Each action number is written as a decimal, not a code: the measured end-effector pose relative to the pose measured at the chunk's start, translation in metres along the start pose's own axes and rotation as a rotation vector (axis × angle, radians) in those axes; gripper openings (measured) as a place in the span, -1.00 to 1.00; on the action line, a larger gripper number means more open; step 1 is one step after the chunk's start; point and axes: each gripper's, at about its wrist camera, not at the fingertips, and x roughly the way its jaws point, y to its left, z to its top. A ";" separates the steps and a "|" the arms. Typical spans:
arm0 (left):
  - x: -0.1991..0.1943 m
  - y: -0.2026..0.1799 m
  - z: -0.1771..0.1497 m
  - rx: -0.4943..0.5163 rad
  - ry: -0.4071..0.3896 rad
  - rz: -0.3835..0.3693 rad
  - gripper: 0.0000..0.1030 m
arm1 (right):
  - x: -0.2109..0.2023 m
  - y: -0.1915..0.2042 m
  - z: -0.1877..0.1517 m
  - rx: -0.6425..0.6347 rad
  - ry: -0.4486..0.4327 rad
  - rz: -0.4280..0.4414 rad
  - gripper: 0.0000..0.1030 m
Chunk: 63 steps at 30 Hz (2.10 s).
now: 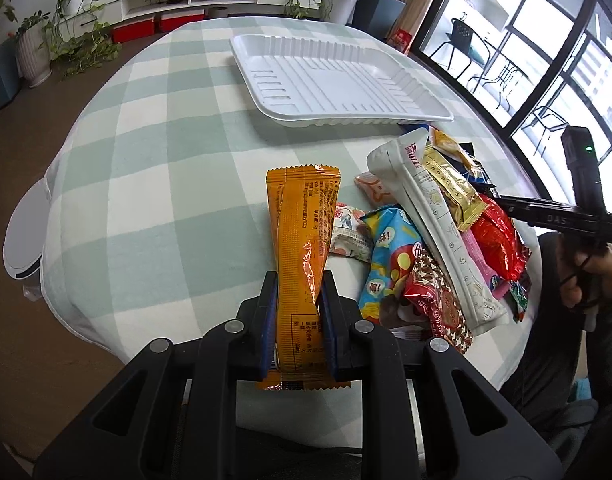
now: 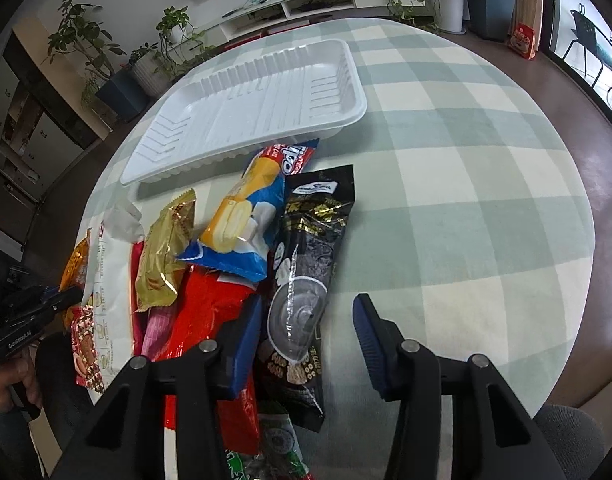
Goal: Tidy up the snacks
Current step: 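Grasp the black packet with the right gripper while the left gripper holds the orange bar, then carry both packets over the white tray and open both grippers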
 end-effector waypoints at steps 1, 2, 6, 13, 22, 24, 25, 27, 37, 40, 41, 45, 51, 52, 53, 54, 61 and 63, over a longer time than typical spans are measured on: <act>-0.001 0.000 0.000 -0.002 -0.003 -0.002 -0.66 | 0.003 0.000 0.000 -0.005 0.011 -0.005 -0.04; -0.001 0.000 -0.001 -0.003 -0.006 -0.002 -0.66 | 0.003 0.002 0.000 -0.025 0.000 -0.017 -0.05; 0.002 0.002 0.000 -0.006 -0.002 -0.003 -0.66 | 0.006 0.008 0.000 -0.084 -0.014 -0.054 -0.22; 0.003 0.007 -0.001 -0.020 -0.007 -0.005 -0.66 | 0.002 0.003 -0.004 -0.106 -0.034 -0.065 -0.54; 0.000 0.013 -0.001 -0.050 -0.030 -0.014 -0.66 | -0.012 -0.017 -0.010 0.014 -0.071 -0.002 -0.59; -0.001 0.014 -0.002 -0.054 -0.036 -0.017 -0.66 | -0.016 -0.025 -0.010 0.053 -0.089 0.028 -0.59; -0.002 0.014 -0.002 -0.056 -0.038 -0.019 -0.66 | -0.018 -0.029 -0.010 0.075 -0.100 0.045 -0.59; -0.003 0.015 -0.002 -0.060 -0.044 -0.021 -0.66 | -0.022 -0.038 -0.008 0.120 -0.125 0.073 -0.60; -0.012 0.018 0.008 -0.078 -0.080 -0.046 -0.66 | -0.037 -0.064 0.007 0.189 -0.203 0.068 -0.59; -0.016 0.016 0.026 -0.071 -0.107 -0.051 -0.66 | -0.044 -0.078 0.015 0.218 -0.222 0.050 -0.59; -0.017 0.016 0.035 -0.068 -0.119 -0.054 -0.66 | -0.047 -0.081 0.019 0.220 -0.232 0.040 -0.59; -0.019 0.011 0.079 -0.052 -0.160 -0.062 -0.66 | -0.057 -0.091 0.046 0.215 -0.270 0.006 -0.59; -0.002 -0.005 0.156 -0.030 -0.181 -0.067 -0.66 | -0.055 -0.066 0.105 0.121 -0.301 0.024 -0.59; 0.004 -0.007 0.166 -0.027 -0.175 -0.062 -0.66 | -0.051 -0.059 0.115 0.102 -0.298 0.033 -0.59; 0.013 -0.007 0.177 -0.024 -0.168 -0.054 -0.66 | -0.043 -0.050 0.126 0.083 -0.283 0.042 -0.59; 0.022 -0.008 0.185 -0.026 -0.159 -0.045 -0.66 | -0.036 -0.044 0.134 0.067 -0.269 0.046 -0.59; 0.080 0.009 0.212 -0.073 -0.091 -0.005 -0.66 | 0.021 -0.010 0.167 -0.025 -0.169 0.024 -0.59; 0.093 0.016 0.215 -0.084 -0.077 0.005 -0.66 | 0.031 -0.005 0.170 -0.040 -0.153 0.023 -0.59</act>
